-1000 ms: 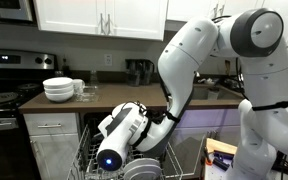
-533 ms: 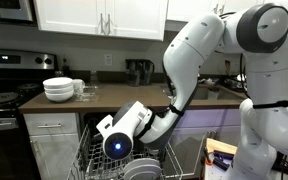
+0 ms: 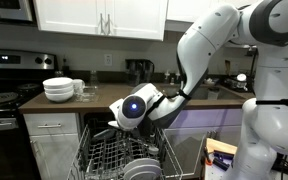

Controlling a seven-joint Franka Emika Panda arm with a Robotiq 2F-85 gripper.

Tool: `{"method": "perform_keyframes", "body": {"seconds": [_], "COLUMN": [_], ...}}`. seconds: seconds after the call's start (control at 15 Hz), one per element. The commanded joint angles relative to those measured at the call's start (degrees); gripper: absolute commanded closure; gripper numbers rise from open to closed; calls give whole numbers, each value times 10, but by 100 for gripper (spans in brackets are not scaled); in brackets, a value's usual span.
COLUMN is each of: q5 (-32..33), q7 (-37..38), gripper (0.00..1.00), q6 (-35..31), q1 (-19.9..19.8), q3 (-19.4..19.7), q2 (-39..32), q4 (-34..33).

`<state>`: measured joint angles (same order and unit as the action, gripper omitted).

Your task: Put the plates near each other in the dishwasher

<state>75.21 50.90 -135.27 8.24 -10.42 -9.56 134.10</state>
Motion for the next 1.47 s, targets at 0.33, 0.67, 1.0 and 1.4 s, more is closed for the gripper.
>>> {"method": "perform_keyframes", "body": {"seconds": [0.33,0.67,1.0,1.4], "q5": [-60,-128,-194,-193], "q7": [-28,-56,-68,-66], "gripper": [99,99,99,95], "q6": [21,40,28,14], "q1": [10,24,31,29], "q3": [1,-11,-7,-4], "q2": [13,43,78,58], "q4": [11,24,27,18]}}
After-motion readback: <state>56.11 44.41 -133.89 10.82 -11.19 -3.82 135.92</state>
